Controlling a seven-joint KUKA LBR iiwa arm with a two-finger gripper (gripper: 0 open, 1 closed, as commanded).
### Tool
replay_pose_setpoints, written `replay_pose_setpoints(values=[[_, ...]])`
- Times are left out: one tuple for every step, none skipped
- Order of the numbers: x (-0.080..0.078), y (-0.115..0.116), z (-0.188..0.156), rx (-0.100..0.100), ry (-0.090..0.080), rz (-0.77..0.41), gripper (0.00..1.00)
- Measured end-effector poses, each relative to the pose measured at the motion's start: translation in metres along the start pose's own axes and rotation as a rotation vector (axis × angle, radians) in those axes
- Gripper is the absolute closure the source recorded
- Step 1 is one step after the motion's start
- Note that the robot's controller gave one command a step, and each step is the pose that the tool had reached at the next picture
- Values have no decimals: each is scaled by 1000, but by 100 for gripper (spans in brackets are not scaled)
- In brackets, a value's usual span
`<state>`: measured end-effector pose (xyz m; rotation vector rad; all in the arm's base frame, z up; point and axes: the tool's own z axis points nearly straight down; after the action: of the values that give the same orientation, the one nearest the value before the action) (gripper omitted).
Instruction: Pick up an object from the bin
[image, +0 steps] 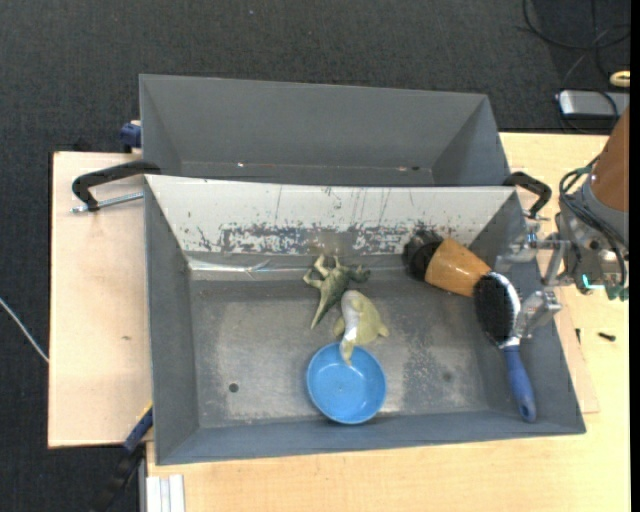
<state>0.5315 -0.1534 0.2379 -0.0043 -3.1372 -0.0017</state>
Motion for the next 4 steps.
replay_pose_setpoints(values=[[-47, 27, 145, -5, -2, -586, 0], [-42, 109, 134, -3, -7, -582, 0], [-42, 184, 165, 6, -9, -586, 0], [-43, 183, 163, 4, -15, -584, 100]])
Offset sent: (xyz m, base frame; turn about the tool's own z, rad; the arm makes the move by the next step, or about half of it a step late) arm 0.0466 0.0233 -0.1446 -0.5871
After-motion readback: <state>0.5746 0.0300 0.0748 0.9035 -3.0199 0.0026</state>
